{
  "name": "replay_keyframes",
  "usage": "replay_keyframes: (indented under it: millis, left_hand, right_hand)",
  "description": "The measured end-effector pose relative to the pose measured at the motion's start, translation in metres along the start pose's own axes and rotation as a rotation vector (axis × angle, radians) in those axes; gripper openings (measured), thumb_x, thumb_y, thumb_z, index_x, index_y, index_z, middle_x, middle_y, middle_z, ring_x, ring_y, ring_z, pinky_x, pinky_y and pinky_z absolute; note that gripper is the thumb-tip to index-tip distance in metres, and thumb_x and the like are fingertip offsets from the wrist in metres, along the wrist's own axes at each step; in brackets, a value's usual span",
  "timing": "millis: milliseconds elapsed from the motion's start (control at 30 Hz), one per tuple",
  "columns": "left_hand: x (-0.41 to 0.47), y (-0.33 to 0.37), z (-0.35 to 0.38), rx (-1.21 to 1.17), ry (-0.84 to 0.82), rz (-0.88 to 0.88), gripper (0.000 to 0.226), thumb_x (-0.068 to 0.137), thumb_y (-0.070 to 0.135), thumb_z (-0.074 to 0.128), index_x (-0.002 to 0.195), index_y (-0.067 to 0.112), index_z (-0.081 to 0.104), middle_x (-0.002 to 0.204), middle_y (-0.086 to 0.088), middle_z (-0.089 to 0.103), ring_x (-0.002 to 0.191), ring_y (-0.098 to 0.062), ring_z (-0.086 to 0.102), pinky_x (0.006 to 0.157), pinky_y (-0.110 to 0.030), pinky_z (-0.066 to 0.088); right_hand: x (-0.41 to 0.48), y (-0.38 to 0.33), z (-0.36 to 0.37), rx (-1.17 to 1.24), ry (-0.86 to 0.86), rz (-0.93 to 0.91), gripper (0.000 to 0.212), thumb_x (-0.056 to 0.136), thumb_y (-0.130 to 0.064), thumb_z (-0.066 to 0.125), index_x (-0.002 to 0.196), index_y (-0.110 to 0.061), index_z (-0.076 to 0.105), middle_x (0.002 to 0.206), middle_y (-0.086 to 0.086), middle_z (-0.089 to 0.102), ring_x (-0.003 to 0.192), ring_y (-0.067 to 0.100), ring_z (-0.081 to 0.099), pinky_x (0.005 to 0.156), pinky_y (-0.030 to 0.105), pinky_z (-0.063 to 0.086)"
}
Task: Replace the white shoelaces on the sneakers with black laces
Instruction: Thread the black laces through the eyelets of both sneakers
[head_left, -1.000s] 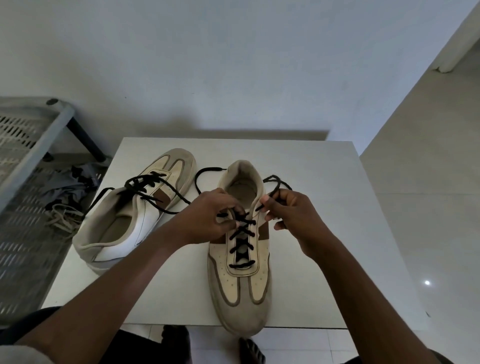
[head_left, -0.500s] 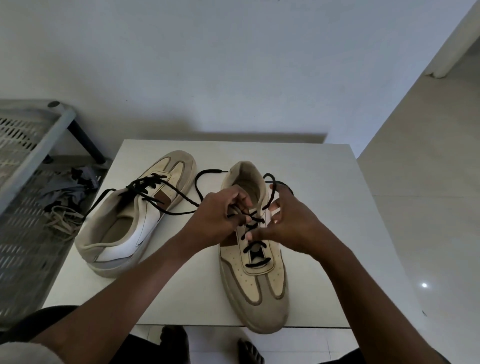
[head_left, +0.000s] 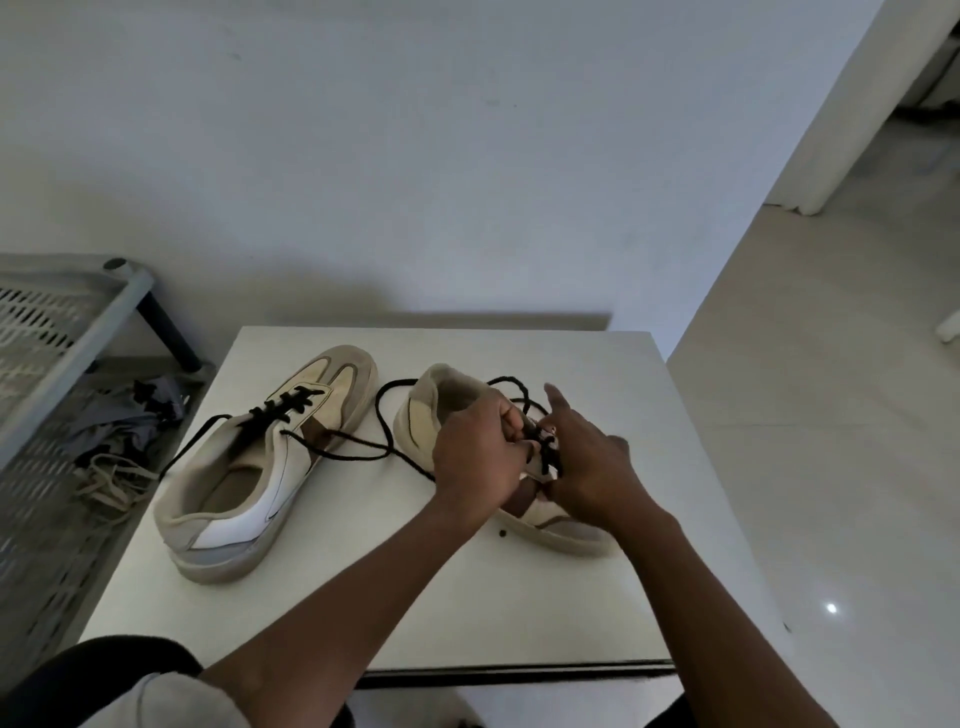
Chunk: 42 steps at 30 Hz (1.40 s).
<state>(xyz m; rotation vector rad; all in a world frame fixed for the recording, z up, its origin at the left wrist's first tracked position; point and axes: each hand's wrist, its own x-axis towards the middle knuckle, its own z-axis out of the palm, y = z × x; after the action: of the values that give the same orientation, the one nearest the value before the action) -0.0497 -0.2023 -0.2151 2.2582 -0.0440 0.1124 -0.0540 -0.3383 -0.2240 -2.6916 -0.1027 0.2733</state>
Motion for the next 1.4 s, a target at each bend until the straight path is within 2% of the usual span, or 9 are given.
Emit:
replay_keyframes:
  millis: [200, 300, 433, 533, 633, 800, 1067, 1233, 1400]
  left_hand:
    - [-0.005, 0.011, 0.013, -0.201, -0.079, -0.318, 0.024, 0.077, 0.015, 0.075, 0.084, 0.022, 0.053, 0.080, 0.009, 0.062, 0.077, -0.012, 0.060, 0.076, -0.028, 0.051]
    - [-0.008, 0.009, -0.001, -0.431, -0.232, -0.430, 0.009, 0.087, 0.008, 0.060, 0.088, 0.015, 0.055, 0.083, -0.005, 0.071, 0.059, -0.018, 0.065, 0.057, -0.030, 0.056]
    - [0.024, -0.015, -0.039, -0.180, -0.158, -0.093, 0.011, 0.090, 0.006, 0.057, 0.095, 0.016, 0.058, 0.094, 0.002, 0.072, 0.075, -0.010, 0.068, 0.066, -0.025, 0.052]
    - [0.040, -0.029, -0.044, 0.074, -0.363, 0.053, 0.038, 0.088, 0.024, 0.066, 0.124, 0.022, 0.056, 0.126, 0.004, 0.061, 0.116, -0.013, 0.056, 0.087, -0.019, 0.039]
    - [0.037, -0.035, -0.024, 0.093, -0.565, 0.038, 0.042, 0.088, 0.040, 0.065, 0.127, 0.027, 0.055, 0.133, 0.003, 0.057, 0.120, -0.016, 0.053, 0.088, -0.020, 0.038]
    - [0.030, -0.048, -0.019, 0.070, -0.401, 0.040, 0.033, 0.081, 0.041, 0.071, 0.099, 0.017, 0.059, 0.114, 0.003, 0.065, 0.077, -0.015, 0.062, 0.066, -0.021, 0.047]
    - [-0.001, -0.077, -0.066, 0.184, -0.275, 0.015, 0.030, 0.081, 0.044, 0.070, 0.084, 0.015, 0.062, 0.092, 0.005, 0.060, 0.077, 0.001, 0.057, 0.063, -0.018, 0.045]
    - [-0.006, -0.088, -0.064, 0.145, -0.177, 0.038, 0.032, 0.076, 0.051, 0.071, 0.074, 0.022, 0.055, 0.080, 0.007, 0.054, 0.070, -0.009, 0.053, 0.061, -0.024, 0.042]
    - [-0.004, -0.091, -0.044, 0.306, -0.118, 0.087, 0.042, 0.073, 0.055, 0.068, 0.092, 0.019, 0.055, 0.089, 0.008, 0.048, 0.075, -0.010, 0.053, 0.062, -0.023, 0.044]
  right_hand:
    - [0.013, 0.019, -0.004, -0.001, 0.162, -0.019, 0.081, 0.082, -0.005, 0.066, 0.149, -0.026, 0.027, 0.136, -0.006, 0.051, 0.131, 0.018, 0.041, 0.104, 0.037, 0.029]
    - [0.010, 0.020, 0.007, 0.047, 0.312, 0.100, 0.059, 0.083, -0.005, 0.062, 0.137, -0.023, 0.045, 0.132, 0.004, 0.052, 0.122, 0.027, 0.048, 0.097, 0.042, 0.039]
    - [-0.005, 0.006, 0.023, 0.339, 0.411, 0.291, 0.036, 0.092, -0.028, 0.060, 0.127, -0.018, 0.053, 0.126, 0.011, 0.050, 0.116, 0.030, 0.052, 0.092, 0.039, 0.044]
    - [-0.013, -0.004, 0.033, 0.480, 0.278, 0.367, 0.060, 0.086, -0.050, 0.063, 0.133, -0.017, 0.046, 0.126, 0.011, 0.049, 0.117, 0.029, 0.051, 0.092, 0.036, 0.042]
    - [-0.013, -0.003, 0.039, 0.442, 0.236, 0.299, 0.065, 0.079, -0.024, 0.070, 0.137, -0.018, 0.041, 0.125, 0.008, 0.050, 0.117, 0.027, 0.049, 0.086, 0.029, 0.040]
    - [-0.011, -0.004, 0.040, 0.461, 0.287, 0.184, 0.051, 0.082, 0.000, 0.054, 0.131, -0.014, 0.049, 0.124, 0.006, 0.058, 0.117, 0.024, 0.052, 0.092, 0.027, 0.041]
    - [0.001, -0.033, 0.054, 0.422, 0.253, -0.077, 0.028, 0.090, -0.009, 0.058, 0.117, -0.016, 0.062, 0.114, -0.003, 0.063, 0.104, 0.009, 0.057, 0.082, 0.007, 0.039]
    - [0.006, -0.021, 0.036, 0.665, 0.092, 0.094, 0.021, 0.080, -0.039, 0.075, 0.095, -0.024, 0.071, 0.086, -0.010, 0.068, 0.073, -0.001, 0.061, 0.063, 0.017, 0.048]
    - [0.009, -0.010, 0.027, 0.886, -0.203, 0.244, 0.027, 0.082, -0.034, 0.075, 0.091, -0.010, 0.067, 0.057, -0.010, 0.056, 0.048, 0.005, 0.042, 0.046, 0.017, 0.036]
